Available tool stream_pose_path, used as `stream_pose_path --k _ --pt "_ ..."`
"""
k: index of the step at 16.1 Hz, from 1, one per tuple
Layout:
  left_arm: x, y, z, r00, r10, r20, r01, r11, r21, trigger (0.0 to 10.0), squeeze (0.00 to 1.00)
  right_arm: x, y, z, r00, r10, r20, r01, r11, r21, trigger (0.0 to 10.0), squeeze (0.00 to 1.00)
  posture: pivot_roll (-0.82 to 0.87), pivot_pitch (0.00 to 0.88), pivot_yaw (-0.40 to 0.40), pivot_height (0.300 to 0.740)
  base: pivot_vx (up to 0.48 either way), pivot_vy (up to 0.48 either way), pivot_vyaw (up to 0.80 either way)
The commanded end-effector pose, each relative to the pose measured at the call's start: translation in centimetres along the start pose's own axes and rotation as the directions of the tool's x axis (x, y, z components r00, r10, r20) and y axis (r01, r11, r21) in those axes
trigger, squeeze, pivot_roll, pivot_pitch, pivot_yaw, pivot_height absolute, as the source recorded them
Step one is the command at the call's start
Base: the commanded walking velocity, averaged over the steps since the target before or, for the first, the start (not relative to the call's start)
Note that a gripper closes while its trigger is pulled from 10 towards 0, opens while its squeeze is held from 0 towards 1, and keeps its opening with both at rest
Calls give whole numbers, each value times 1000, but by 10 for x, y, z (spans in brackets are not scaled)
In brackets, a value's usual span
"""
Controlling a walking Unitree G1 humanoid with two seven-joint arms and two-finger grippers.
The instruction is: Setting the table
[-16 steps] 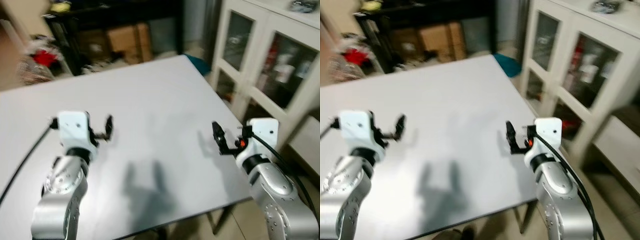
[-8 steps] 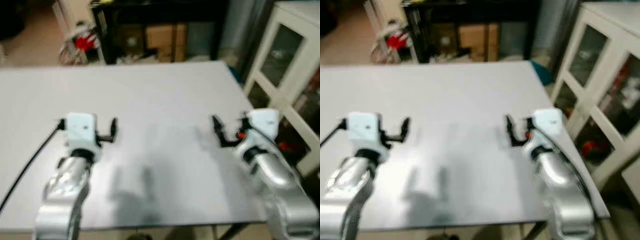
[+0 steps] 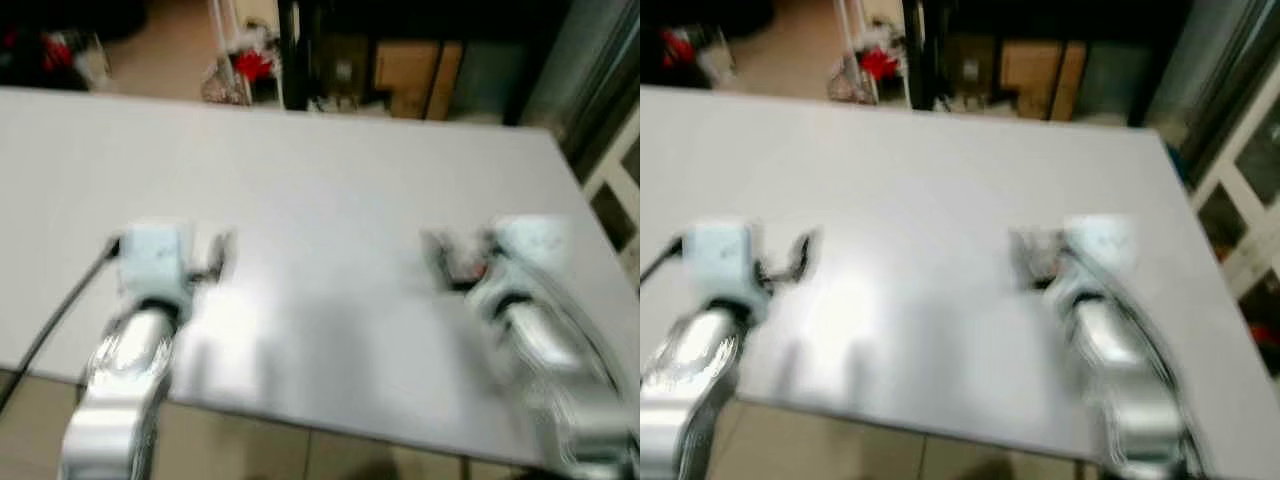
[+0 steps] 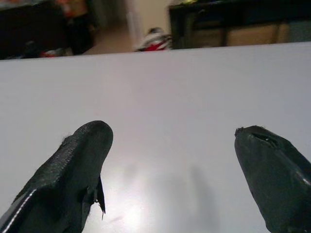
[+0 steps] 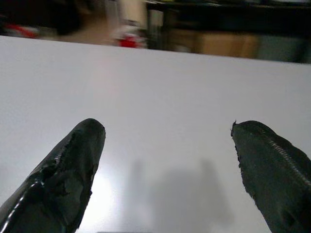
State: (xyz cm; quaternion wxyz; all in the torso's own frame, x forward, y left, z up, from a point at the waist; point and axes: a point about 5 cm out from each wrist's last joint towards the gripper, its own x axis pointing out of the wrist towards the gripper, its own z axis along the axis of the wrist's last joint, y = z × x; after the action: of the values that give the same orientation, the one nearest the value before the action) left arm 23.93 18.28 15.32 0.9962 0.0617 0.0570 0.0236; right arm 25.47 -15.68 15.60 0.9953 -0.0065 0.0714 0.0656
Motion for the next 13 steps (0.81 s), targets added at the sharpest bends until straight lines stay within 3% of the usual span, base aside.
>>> stream_pose_path --k 1,13 --pt "0 -8 7 999 -30 29 30 1000 -2 10000 0 -2 -10 2 999 -37 3 37 999 -18 10000 1000 -13 0 14 740 0 401 800" --pt "-1 3 10 999 -6 31 5 1000 16 10000 0 6 -5 4 1000 -23 9 23 1000 0 10000 1000 25 0 5 740 0 400 800"
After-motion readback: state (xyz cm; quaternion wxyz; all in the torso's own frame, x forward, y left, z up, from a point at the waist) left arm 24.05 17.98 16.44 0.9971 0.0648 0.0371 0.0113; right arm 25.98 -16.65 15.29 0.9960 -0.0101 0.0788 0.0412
